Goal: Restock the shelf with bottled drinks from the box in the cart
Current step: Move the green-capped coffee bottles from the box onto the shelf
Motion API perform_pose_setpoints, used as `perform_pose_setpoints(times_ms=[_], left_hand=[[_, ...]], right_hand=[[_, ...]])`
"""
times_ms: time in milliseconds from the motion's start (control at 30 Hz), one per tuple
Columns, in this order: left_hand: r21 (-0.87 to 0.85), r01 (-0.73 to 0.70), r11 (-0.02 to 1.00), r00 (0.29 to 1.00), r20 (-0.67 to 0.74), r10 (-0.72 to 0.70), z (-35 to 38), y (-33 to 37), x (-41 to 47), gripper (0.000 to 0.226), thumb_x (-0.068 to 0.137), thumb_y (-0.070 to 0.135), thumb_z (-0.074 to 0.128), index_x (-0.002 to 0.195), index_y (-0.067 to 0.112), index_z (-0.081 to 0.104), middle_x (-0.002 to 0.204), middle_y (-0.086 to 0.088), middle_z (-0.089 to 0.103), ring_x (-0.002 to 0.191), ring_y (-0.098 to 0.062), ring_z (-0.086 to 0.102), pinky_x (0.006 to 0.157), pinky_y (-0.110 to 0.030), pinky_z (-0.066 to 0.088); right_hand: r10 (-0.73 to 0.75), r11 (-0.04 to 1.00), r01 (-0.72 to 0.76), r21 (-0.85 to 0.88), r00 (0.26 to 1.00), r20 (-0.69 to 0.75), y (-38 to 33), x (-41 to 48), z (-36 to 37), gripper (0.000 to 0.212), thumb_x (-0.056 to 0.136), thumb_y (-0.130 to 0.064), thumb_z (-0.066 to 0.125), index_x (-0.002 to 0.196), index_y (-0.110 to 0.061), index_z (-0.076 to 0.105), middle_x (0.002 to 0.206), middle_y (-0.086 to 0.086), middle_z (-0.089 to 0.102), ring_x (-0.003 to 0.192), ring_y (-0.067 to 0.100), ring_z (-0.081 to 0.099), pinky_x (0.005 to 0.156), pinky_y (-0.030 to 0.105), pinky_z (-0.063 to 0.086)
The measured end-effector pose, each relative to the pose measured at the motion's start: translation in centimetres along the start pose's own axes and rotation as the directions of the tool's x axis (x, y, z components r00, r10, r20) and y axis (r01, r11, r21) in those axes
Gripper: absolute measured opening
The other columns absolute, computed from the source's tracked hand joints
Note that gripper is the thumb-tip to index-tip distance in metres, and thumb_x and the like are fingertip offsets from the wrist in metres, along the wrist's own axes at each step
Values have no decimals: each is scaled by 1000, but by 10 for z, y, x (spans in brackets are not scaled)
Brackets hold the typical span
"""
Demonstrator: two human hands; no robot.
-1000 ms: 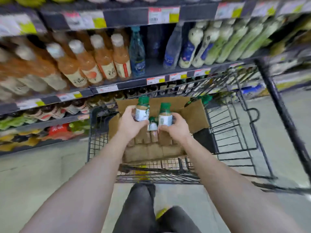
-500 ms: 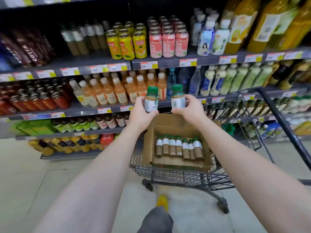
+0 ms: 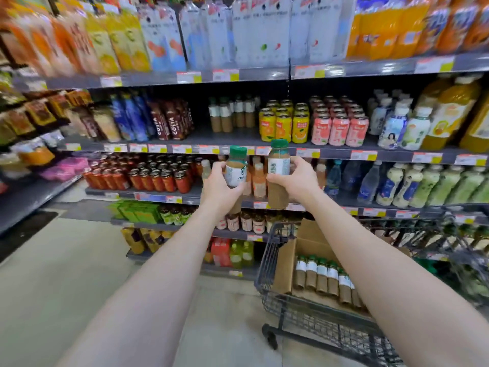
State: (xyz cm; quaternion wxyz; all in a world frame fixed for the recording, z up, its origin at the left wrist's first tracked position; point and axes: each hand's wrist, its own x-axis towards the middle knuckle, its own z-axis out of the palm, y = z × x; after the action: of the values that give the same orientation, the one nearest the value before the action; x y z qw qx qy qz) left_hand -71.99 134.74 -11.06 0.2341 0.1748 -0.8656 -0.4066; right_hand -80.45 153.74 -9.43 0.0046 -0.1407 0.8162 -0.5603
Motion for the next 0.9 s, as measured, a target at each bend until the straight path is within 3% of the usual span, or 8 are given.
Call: perform_pose_setpoints(times_ms=[167, 333, 467, 533, 733, 900], left_hand=[[-31, 34, 999, 999, -19, -35, -56, -31, 24, 64, 85, 28, 80, 139, 24, 46, 111, 10, 59, 98, -13, 59, 80, -26, 43], [-48, -16, 999, 1000, -12, 16, -105, -61, 62, 60, 80, 30, 83, 132, 29, 52, 98, 20, 59, 97, -11, 63, 80, -26, 48], [-104, -67, 992, 997, 17, 69, -129, -77, 97, 63, 76, 34, 85, 130, 35, 51, 113, 10, 66, 99, -10, 65, 84, -33, 57], [-133, -85, 987, 995, 43, 91, -136, -80, 111, 69, 77, 34, 85, 135, 31, 49, 118, 9, 65, 102, -12, 64, 86, -35, 57], [-212, -111, 971, 988, 78, 130, -137, -84, 155, 64, 80, 31, 87, 133, 27, 52, 105, 17, 61, 93, 5, 58, 69, -18, 48], [-268, -69, 961, 990, 101, 100, -115, -92, 197, 67, 77, 33, 89, 133, 25, 54, 113, 11, 65, 96, 3, 61, 72, -18, 50]], right_hand=[[-23, 1000, 23, 14, 1000, 7, -35, 6, 63, 50, 79, -27, 87, 116, -28, 54, 112, -6, 63, 98, 14, 61, 78, 32, 51], [-19, 999, 22, 45, 998, -57, -61, 17, 127, 66, 79, -26, 87, 136, -21, 54, 117, -9, 60, 102, 11, 58, 67, 19, 44], [0, 997, 10, 71, 990, -143, -79, 34, 164, 70, 77, -31, 88, 138, -22, 54, 121, -7, 65, 104, 12, 61, 70, 22, 46], [9, 997, 3, 72, 985, -170, -87, 40, 174, 70, 79, -31, 87, 139, -22, 52, 117, -8, 62, 101, 11, 60, 65, 19, 44], [-16, 999, 24, 37, 978, -206, -99, 72, 187, 60, 80, -27, 86, 132, -22, 57, 113, -10, 63, 93, 3, 60, 64, 16, 44], [3, 999, 9, 52, 973, -231, -86, 119, 195, 63, 79, -28, 87, 134, -22, 56, 117, -9, 63, 99, 7, 60, 65, 15, 43]])
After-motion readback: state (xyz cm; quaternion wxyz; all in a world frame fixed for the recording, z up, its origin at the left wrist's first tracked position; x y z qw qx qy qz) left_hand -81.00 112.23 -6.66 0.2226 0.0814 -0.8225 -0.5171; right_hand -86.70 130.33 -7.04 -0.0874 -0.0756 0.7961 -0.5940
